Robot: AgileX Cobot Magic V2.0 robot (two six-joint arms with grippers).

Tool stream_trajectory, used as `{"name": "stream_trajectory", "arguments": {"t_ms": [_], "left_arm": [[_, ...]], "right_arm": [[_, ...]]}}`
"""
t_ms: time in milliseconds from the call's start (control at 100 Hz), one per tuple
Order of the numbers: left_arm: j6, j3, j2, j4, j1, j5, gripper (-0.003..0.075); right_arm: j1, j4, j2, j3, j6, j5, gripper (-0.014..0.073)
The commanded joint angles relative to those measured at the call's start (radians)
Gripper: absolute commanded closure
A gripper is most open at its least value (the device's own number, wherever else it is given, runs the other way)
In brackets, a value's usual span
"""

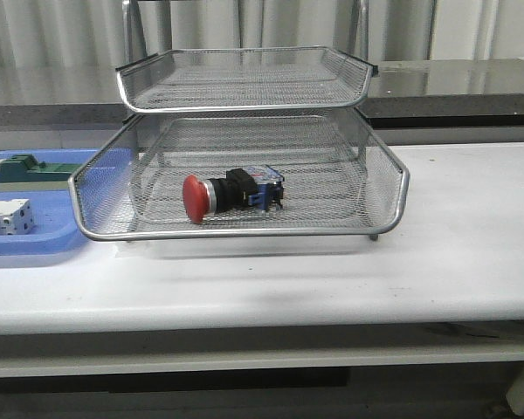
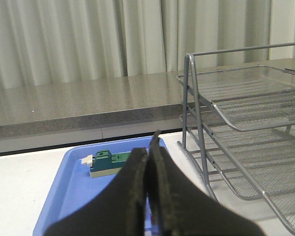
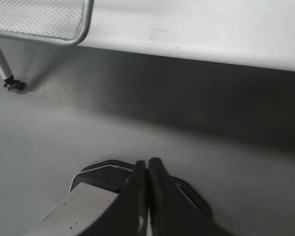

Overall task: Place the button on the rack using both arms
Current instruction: 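Push the middle tier back into the rack with the right gripper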

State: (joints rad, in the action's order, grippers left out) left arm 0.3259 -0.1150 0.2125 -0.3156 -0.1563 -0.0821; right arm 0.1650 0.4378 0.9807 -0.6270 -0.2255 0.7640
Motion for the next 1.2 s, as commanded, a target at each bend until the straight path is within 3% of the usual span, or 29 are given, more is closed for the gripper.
{"name": "stream_trajectory", "arguments": {"t_ms": [0, 630, 1190], "left_arm": [[-0.007, -0.029, 0.007, -0.006, 0.002, -0.071, 0.0741], [-0.007, -0.029, 0.007, -0.006, 0.002, -0.071, 0.0741], [-0.007, -0.029, 0.007, -0.006, 0.002, -0.071, 0.0741]], "right_arm": [[0.055, 0.058, 0.068, -0.058, -0.048, -0.074, 0.0659], [0.466, 0.009, 0.591, -0.323, -0.05, -0.257, 0.0657], [0.466, -0.209, 0.758, -0.542, -0.05, -0.302, 0.0657]]}}
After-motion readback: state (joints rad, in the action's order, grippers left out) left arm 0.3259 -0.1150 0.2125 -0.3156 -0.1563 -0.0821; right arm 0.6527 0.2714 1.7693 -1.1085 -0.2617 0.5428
